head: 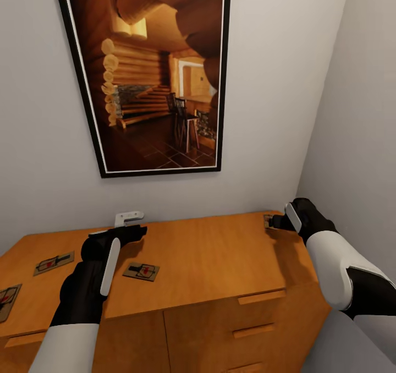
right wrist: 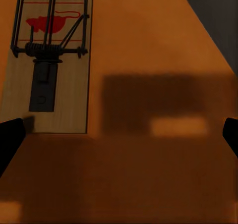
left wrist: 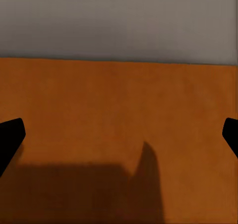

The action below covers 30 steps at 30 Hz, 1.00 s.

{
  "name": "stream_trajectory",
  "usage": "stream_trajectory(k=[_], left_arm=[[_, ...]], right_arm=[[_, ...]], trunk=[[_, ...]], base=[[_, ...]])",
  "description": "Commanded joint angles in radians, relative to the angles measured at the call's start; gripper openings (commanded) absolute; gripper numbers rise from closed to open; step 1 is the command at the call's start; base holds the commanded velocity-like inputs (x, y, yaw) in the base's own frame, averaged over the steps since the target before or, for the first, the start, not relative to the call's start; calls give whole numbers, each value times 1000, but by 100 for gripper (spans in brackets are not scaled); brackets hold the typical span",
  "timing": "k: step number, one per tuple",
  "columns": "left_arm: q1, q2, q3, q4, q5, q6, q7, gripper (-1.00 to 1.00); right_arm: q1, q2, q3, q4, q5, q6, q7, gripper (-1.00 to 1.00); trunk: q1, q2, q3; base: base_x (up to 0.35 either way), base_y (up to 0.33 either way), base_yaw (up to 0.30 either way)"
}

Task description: Take the four mousetraps from the cabinet in the bathroom and place them on the bathroom floor. Make sure all four end up on the same floor surface, and ensure that at least two of them are either under or directly next to the same bathroom sink.

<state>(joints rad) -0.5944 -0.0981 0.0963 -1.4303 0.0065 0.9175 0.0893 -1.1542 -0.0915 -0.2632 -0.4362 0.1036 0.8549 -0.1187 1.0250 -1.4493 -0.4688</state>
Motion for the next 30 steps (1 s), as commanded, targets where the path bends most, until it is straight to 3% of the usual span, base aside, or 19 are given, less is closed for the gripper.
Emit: stream_trajectory(k=[1, 19, 30], left_arm=[[-1, -1, 1, -1, 1, 4, 3, 100], [-1, 0, 1, -1, 2, 4, 3, 100], [-1, 0, 2, 0, 1, 3, 3, 100]], right_arm=[[-1, 1, -7, -1, 10, 4, 3, 100], [-1, 8, -8, -2, 5, 4, 10, 100], [-1, 15, -8, -4, 5, 4, 10, 100]], trunk=[[0, -1, -1], [0, -1, -1], [0, -1, -1]], base=[[-18, -13, 0], [-1, -2, 0], [99, 77, 0]])
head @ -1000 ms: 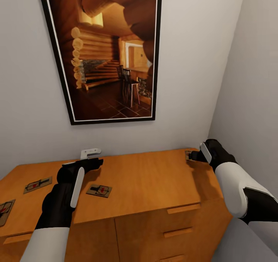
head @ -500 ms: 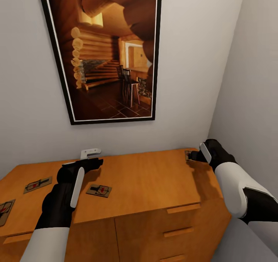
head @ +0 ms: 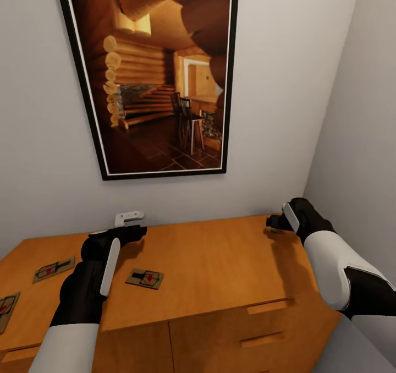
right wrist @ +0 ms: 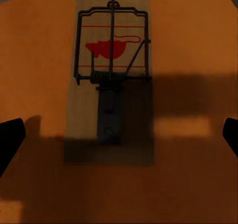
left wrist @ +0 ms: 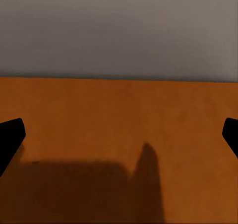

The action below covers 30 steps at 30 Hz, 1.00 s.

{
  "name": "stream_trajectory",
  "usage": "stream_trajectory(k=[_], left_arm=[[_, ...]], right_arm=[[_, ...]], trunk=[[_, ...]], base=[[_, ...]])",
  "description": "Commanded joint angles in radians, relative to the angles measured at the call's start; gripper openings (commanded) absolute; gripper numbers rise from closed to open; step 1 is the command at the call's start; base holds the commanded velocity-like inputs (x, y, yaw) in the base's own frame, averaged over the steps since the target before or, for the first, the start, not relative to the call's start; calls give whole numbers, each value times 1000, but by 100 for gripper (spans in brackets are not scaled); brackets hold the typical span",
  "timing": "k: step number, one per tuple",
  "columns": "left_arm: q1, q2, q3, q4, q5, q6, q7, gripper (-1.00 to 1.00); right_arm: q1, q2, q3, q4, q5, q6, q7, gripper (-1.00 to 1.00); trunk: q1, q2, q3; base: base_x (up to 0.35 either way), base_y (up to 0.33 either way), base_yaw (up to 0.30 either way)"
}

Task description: Take the four mousetraps from the cabinet in the bathroom and place them on the bathroom floor. Make sure all four end up on the same floor surface, and ensure that at least two of them are either under or directly next to the same bathroom sink.

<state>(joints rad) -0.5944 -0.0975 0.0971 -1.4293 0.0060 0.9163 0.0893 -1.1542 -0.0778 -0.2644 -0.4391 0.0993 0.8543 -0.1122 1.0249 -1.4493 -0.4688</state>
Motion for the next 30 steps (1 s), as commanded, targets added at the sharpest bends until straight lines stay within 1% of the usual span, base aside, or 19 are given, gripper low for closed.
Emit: stream_trajectory(k=[1, 12, 30], left_arm=[[-1, -1, 1, -1, 1, 4, 3, 100], [-1, -1, 1, -1, 0, 4, 3, 100], [-1, -1, 0, 0, 1, 4, 3, 100]], right_arm=[[-1, 1, -6, -1, 10, 4, 3, 100], [-1, -5, -7, -1, 10, 4, 4, 100], [-1, -7, -8, 2, 9, -9, 2, 100]], trunk=[[0, -1, -1], [0, -1, -1], [0, -1, -1]], base=[[37, 30, 0], [11, 9, 0], [23, 0, 0]])
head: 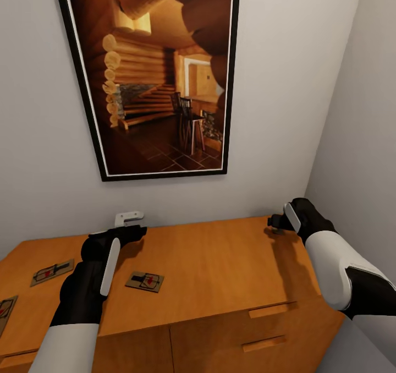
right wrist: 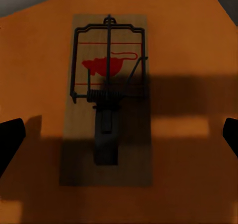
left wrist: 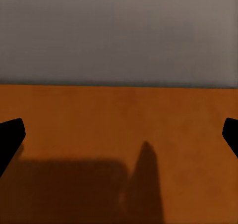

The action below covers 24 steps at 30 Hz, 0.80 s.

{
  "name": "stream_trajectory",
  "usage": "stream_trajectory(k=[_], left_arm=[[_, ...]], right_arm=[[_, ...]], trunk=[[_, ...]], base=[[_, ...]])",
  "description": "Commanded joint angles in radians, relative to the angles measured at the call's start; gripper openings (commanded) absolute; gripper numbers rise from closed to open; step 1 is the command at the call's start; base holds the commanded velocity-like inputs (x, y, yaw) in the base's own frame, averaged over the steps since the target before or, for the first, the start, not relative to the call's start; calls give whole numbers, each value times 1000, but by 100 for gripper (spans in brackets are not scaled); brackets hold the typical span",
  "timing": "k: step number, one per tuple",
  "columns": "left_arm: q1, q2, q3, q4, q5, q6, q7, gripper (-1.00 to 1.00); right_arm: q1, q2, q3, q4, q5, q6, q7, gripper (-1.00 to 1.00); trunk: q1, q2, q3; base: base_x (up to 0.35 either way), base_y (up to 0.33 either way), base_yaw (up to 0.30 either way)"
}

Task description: Take the four mousetraps from the cabinet in the bathroom and place them on the bathroom floor. Make sure all four end up on the same floor surface, and ensure that at least two of them are either under or directly next to the same bathroom sink.

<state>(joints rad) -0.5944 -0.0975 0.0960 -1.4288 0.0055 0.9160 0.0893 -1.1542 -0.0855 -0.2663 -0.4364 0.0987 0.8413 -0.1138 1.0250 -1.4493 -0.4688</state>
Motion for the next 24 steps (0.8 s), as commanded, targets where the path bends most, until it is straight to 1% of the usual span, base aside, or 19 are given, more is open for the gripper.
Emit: stream_trajectory(k=[1, 24], left_arm=[[-1, -1, 1, -1, 1, 4, 3, 100], [-1, -1, 1, -1, 0, 4, 3, 100]], right_arm=[[-1, 2, -7, -1, 10, 3, 3, 100], [-1, 11, -5, -1, 9, 0, 2, 100]], trunk=[[0, -1, -1], [0, -1, -1]], base=[[2, 0, 0], [0, 0, 0]])
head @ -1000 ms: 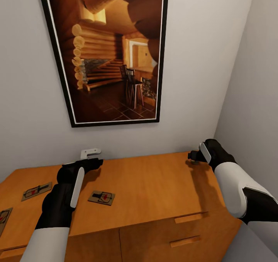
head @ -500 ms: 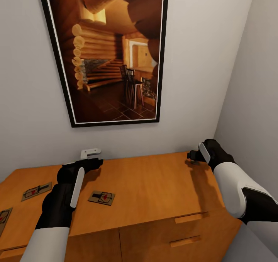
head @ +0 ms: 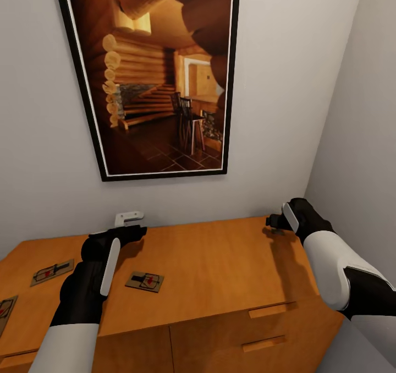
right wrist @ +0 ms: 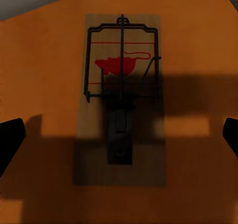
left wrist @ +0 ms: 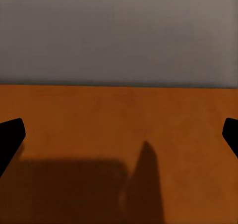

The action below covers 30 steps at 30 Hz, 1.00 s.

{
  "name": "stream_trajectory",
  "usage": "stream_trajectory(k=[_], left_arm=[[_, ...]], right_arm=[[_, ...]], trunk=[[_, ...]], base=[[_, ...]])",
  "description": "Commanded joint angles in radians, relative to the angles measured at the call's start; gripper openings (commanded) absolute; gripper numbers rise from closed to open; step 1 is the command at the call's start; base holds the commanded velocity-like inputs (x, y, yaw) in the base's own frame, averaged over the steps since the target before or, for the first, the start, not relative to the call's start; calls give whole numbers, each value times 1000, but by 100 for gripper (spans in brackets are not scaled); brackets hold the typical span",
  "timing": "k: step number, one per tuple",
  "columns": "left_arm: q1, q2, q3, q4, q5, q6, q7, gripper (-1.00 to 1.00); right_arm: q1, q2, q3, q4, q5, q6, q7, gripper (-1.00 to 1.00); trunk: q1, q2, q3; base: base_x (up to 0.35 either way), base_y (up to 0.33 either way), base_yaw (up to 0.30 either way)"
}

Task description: Take the four mousetraps from the cabinet in the bathroom and place them on the bathroom floor. Make sure all four end up on the same floor surface, and ensure that at least two of them are either under or directly next to the same bathroom sink.

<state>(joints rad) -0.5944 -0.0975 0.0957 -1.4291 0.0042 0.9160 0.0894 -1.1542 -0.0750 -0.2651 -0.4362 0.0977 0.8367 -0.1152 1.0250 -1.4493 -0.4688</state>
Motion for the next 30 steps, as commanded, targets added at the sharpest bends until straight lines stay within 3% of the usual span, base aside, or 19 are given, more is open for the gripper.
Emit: stream_trajectory(k=[1, 13, 30], left_arm=[[-1, -1, 1, -1, 1, 4, 3, 100], [-1, -1, 2, -1, 2, 4, 3, 100], [-1, -1, 2, -1, 5, 4, 3, 100]], right_arm=[[-1, 1, -6, -1, 9, 4, 4, 100], [-1, -1, -6, 4, 8, 3, 4, 100], [-1, -2, -6, 82, 8, -63, 3, 100]], trunk=[[0, -1, -1], [0, -1, -1], [0, -1, -1]], base=[[0, 0, 0], [0, 0, 0], [0, 0, 0]])
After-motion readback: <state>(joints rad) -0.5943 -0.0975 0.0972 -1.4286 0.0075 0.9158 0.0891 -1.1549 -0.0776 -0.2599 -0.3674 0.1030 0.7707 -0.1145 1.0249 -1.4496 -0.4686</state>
